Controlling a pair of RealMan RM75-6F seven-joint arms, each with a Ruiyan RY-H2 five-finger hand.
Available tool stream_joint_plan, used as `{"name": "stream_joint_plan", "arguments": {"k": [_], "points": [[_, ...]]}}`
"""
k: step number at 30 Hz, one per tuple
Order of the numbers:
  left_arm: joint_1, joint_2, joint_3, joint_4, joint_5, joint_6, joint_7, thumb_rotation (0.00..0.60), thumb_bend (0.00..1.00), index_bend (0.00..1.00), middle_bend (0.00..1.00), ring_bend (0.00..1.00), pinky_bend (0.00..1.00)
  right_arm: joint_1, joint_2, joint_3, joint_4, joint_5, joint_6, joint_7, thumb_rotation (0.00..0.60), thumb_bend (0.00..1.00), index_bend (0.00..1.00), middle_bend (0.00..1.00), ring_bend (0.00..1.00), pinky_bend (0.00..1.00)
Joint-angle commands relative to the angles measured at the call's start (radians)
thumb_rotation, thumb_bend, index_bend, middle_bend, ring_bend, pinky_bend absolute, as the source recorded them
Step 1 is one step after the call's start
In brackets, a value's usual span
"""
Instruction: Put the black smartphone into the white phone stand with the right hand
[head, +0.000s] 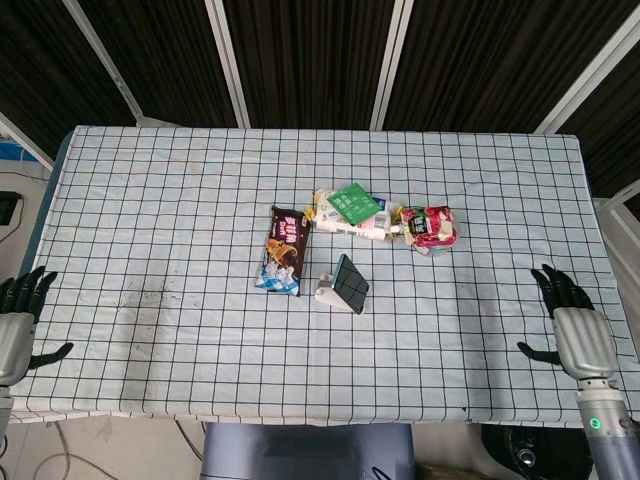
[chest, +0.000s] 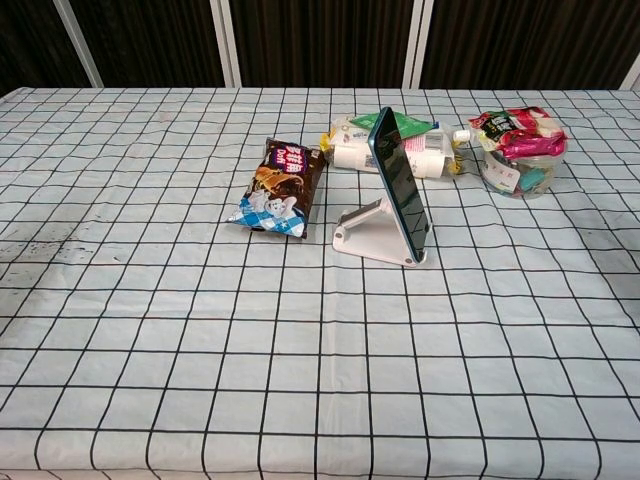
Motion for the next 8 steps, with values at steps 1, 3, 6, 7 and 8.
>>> {"name": "stream_joint_plan", "arguments": {"k": [1,3,6,7,8], "points": [[0.002,-0.001,0.0,0.0,0.003,0.004,0.001,0.6,0.0,0.0,0.0,0.0,0.0,-0.032,-0.01,-0.019,0.04,-0.026,0.05,-0.05,0.6,0.09,0.0,0.0,0.0,0.14],[0.003,-0.001,0.001,0.001,0.005,0.006,0.002,0.6,0.0,0.0,0.0,0.0,0.0,-0.035,-0.017,-0.019,0.054,-0.032,0.06,-0.071,0.6,0.09,0.0,0.0,0.0,0.14],[0.003,-0.002,0.0,0.003,0.007,0.009,0.0,0.6,0.0,0.0,0.0,0.0,0.0,-0.037,-0.029,-0.022,0.064,-0.038,0.065,-0.095,0.6,0.09,0.0,0.0,0.0,0.14],[0.003,-0.002,0.0,0.003,0.006,0.007,-0.001,0.6,0.0,0.0,0.0,0.0,0.0,-0.037,-0.034,-0.022,0.066,-0.04,0.066,-0.098,0.6,0.09,0.0,0.0,0.0,0.14],[0.002,-0.002,0.0,0.004,0.005,0.005,0.0,0.6,0.0,0.0,0.0,0.0,0.0,-0.037,-0.038,-0.021,0.066,-0.04,0.066,-0.097,0.6,0.09,0.0,0.0,0.0,0.14]]}}
